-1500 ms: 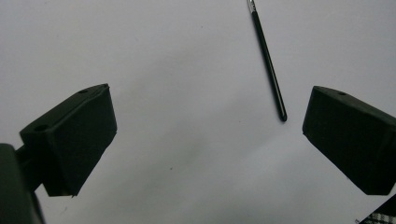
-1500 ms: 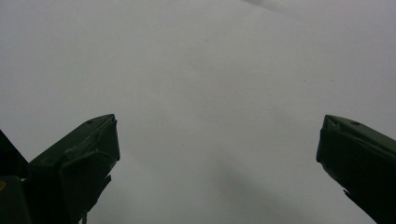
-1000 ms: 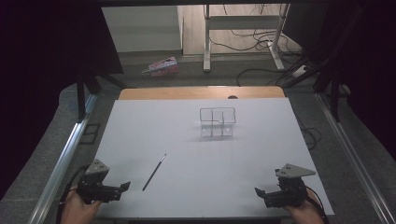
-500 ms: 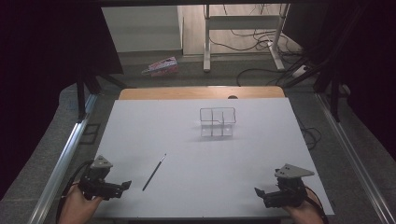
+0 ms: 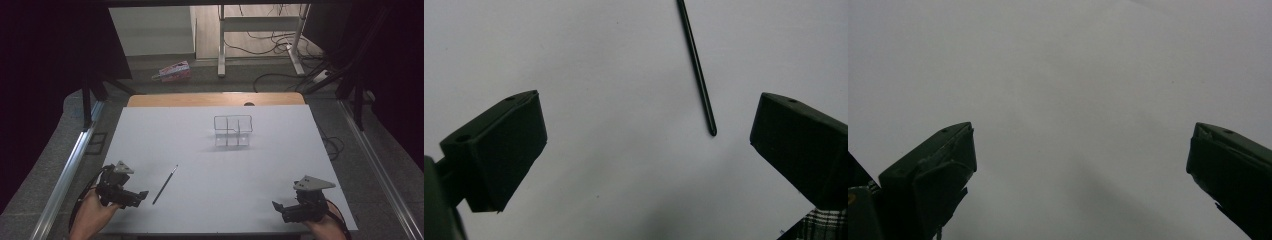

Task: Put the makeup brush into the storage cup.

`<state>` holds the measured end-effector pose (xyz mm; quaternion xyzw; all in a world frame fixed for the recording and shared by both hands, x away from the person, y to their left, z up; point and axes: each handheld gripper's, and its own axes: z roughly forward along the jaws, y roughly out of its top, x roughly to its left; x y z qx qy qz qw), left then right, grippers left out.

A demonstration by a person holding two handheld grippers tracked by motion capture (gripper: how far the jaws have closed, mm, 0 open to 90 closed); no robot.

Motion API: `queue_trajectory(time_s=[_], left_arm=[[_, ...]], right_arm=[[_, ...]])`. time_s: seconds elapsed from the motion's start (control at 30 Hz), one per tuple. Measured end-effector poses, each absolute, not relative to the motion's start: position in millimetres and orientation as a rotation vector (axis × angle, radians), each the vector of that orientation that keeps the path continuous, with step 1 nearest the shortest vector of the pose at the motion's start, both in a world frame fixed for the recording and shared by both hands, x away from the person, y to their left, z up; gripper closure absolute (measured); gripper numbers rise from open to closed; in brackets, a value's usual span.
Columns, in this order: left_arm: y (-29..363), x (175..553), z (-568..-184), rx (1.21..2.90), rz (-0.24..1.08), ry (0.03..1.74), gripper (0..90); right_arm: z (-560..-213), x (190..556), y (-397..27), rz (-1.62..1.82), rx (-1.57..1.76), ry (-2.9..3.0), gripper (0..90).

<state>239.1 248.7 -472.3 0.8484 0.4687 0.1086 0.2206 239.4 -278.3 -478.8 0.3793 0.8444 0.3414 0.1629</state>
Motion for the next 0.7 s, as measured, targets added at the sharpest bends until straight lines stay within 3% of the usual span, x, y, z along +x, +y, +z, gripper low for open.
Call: queue_trajectory(time_s=[0.7], left_arm=[[212.2, 267.9, -475.5, 2.432, 0.224, 1.272, 3.3]], right_arm=[[-479.4, 240.2, -278.2, 0.973, 1.084, 2.42, 0.0]])
